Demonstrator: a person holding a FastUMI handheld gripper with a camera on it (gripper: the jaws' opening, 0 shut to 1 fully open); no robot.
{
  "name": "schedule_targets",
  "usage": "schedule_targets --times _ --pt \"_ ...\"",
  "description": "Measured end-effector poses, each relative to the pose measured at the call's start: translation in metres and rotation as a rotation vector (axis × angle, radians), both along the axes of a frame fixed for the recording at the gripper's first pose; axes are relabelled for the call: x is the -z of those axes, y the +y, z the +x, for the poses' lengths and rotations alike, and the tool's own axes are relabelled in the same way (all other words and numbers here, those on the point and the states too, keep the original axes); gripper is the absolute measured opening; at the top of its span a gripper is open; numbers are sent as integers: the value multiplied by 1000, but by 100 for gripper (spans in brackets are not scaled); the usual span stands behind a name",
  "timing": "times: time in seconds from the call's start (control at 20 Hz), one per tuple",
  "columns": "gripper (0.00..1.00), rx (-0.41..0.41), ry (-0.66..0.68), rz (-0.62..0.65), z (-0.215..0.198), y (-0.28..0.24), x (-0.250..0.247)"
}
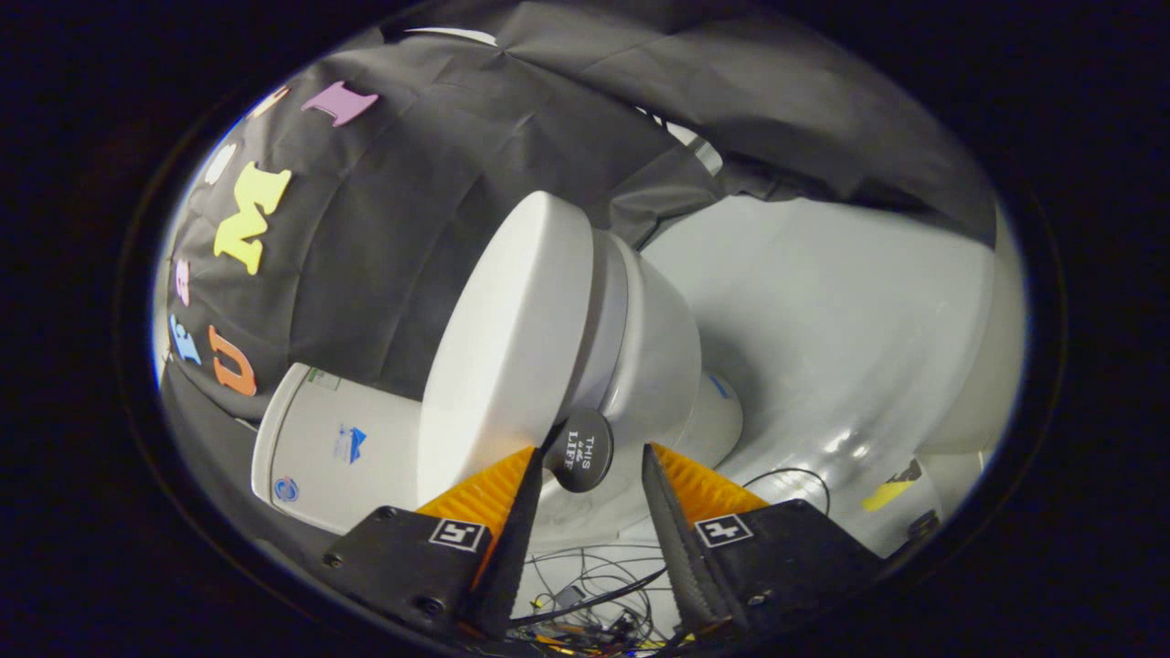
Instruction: Open the toilet lid.
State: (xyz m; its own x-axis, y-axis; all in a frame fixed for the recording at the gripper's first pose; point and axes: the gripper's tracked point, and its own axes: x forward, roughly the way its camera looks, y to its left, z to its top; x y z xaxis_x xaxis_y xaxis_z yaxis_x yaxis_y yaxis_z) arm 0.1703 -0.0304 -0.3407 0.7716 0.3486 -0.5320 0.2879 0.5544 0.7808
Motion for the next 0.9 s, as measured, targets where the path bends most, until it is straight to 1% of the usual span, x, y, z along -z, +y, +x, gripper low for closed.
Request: schedule_targets --times 0.15,0.25,0.3,0.35,0.4,0.55,0.6,0.65,0.8,0.9 --pt "52 -7 -12 88 5 6 -6" --pt "39 -18 -22 107 5 9 -7" --pt "30 -18 -19 108 6 6 -6" --pt "29 -16 -22 127 6 8 -9" --pt "23 -14 -23 150 6 9 -9" --pt "15 13 -16 261 6 7 -13" --pt "10 21 -14 279 8 7 -13" --pt "8 23 -10 280 9 10 -12" --pt "7 38 18 282 8 9 -12" --pt "7 61 48 314 9 7 -14"
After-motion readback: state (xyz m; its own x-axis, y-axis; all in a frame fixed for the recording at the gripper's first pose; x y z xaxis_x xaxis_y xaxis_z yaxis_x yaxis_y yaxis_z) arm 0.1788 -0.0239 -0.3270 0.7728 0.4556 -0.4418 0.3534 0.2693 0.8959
